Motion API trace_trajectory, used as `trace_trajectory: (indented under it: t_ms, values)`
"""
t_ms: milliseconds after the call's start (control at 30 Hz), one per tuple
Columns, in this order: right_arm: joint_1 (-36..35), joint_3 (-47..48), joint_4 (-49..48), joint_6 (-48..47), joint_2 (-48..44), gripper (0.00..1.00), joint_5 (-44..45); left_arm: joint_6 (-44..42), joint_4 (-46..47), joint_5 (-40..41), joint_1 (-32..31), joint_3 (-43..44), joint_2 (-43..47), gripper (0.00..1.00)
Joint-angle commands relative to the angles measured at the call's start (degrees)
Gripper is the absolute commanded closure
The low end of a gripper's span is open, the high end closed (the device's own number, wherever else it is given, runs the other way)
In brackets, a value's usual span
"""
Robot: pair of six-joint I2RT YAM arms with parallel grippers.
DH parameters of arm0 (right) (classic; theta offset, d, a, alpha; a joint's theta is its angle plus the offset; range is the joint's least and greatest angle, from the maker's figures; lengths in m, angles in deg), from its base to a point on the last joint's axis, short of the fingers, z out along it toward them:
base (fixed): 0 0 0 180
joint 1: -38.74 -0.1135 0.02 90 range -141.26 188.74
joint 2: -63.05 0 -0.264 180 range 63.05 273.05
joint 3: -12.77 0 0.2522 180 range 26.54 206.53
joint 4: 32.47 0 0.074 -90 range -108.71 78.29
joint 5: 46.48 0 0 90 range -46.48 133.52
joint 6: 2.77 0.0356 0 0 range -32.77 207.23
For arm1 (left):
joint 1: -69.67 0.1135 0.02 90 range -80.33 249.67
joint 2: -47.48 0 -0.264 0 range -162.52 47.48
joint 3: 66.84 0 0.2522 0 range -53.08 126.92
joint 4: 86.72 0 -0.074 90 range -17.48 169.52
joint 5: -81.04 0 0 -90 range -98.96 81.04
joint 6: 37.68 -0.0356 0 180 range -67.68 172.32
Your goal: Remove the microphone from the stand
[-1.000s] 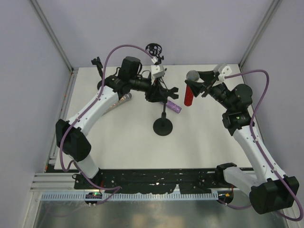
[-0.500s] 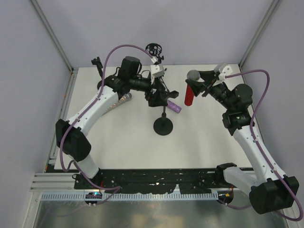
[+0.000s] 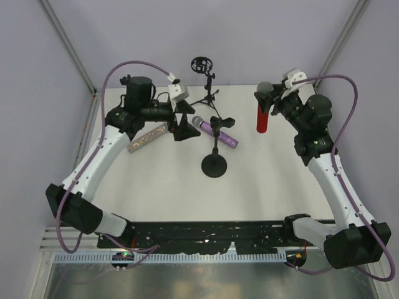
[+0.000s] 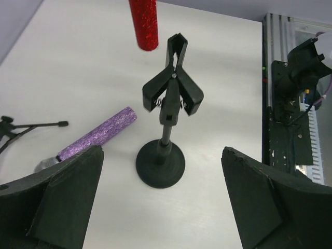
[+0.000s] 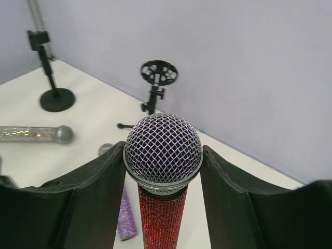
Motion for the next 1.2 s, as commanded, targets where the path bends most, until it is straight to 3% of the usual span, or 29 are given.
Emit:
trace_trajectory:
  t_ms: [0,200,467,667,1167]
  values:
    - [2.29,8.24,8.42,-9.08,3.57,0.67,10.27,-3.42,0.76,0.37,5.77,-5.11,8.92,0.00]
    - [6.42,12.72,17.21,-18.75,12.98,0.67,17.64,-2.73,2.60,3.60,13.94,-17.68,17.80,0.01]
    - [7.57,18.09,21.62,-32.46,28.28,0.67,22.50,-6.68,0.59,7.93,18.26,-29.11,28.18,0.00]
    - [7.65,24.07,25.30,-37.21,38.72,0.67,21.80,-10.90,-4.42,7.93,19.58,-30.35,31.52,0.00]
    - [3.97,31.45,28.48,-41.44,55.70,0.55,21.35,-10.72,-1.18,8.46,21.07,-34.48,32.58,0.00]
